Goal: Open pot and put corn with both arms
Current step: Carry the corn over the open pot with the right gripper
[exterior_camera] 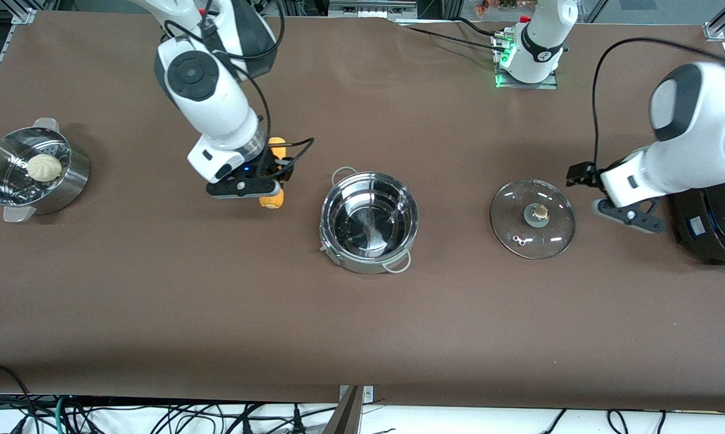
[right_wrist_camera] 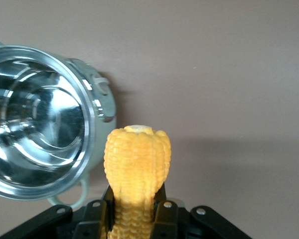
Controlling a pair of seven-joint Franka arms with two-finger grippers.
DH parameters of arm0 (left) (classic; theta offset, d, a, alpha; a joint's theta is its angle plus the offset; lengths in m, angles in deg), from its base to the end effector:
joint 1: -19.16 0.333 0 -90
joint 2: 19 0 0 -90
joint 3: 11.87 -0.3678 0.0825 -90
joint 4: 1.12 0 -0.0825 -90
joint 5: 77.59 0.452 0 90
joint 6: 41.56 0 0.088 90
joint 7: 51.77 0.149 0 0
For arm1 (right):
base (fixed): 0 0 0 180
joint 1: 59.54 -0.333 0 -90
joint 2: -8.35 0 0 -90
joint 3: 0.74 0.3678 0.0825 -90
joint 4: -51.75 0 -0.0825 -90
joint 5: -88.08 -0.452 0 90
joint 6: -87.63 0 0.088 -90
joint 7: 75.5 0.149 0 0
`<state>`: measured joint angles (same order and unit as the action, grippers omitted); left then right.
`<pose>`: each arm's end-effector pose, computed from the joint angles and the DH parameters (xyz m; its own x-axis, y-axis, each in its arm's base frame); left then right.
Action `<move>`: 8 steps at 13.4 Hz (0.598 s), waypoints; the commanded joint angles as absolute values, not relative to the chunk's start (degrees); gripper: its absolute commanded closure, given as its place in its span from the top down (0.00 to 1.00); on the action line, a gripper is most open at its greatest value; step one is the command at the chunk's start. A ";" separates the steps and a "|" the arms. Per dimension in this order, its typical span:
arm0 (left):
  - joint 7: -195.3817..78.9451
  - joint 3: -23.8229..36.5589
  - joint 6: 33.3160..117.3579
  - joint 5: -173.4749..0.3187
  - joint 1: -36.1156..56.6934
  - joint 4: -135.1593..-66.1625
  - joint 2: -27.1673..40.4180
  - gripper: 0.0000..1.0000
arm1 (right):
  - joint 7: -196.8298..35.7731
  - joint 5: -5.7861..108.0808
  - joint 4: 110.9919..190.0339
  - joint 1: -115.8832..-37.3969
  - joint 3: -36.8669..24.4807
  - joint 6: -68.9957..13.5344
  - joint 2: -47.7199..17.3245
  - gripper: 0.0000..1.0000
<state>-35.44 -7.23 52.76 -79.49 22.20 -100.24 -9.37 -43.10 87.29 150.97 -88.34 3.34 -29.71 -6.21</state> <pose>0.6451 -0.0204 0.4489 0.9246 -0.3066 -0.2261 -0.2877 -0.9510 0.1130 0.6025 0.3872 0.4187 0.9993 -0.0015 0.0365 0.0007 -0.9982 -0.0593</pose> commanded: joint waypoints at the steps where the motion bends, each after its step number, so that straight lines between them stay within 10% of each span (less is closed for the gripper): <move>1: -36.39 -7.04 42.58 -79.79 24.08 -91.67 -9.06 1.00 | -35.87 88.61 141.08 -92.58 3.04 -25.68 -13.59 0.29; 8: -36.38 -17.14 45.61 -77.59 19.60 -90.15 -15.47 1.00 | -29.71 90.10 128.76 -97.59 3.03 -26.28 -25.38 0.27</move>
